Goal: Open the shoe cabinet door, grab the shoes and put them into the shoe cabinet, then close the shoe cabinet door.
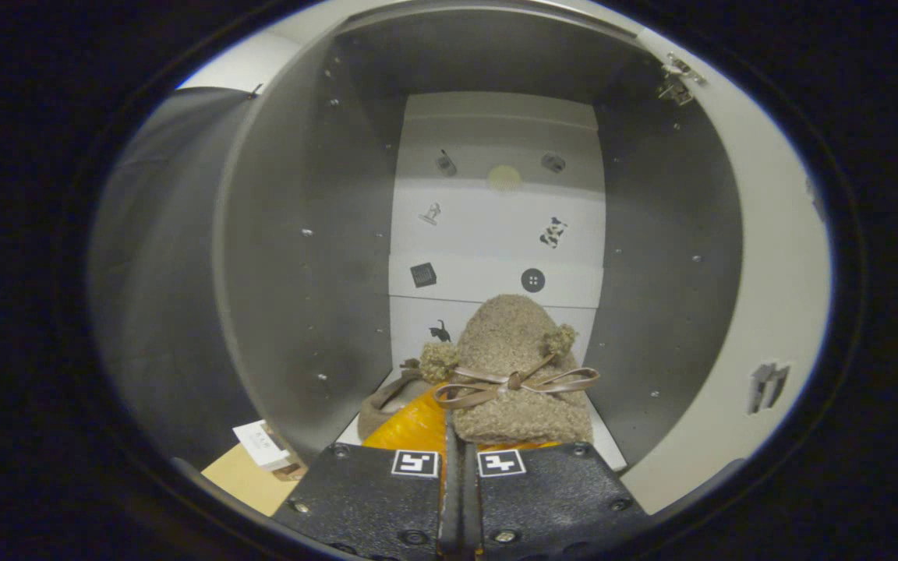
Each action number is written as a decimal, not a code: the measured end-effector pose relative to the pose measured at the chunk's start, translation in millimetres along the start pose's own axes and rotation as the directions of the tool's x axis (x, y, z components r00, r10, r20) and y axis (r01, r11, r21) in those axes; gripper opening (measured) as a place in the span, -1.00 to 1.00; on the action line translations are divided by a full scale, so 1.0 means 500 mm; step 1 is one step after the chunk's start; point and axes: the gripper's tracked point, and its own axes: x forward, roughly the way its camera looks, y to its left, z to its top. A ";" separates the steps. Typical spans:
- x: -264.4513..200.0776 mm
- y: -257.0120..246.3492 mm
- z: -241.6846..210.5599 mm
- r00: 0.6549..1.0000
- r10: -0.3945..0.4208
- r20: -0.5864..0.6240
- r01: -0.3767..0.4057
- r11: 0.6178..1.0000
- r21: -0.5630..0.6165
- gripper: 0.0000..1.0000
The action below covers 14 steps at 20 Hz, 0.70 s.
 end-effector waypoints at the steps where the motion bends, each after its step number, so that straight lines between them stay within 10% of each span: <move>1: 0.029 -0.008 -0.005 1.000 -0.009 -0.012 0.009 1.000 0.006 -0.89; 14: 0.233 -0.078 -0.126 0.985 -0.037 -0.169 0.049 0.997 0.065 -0.89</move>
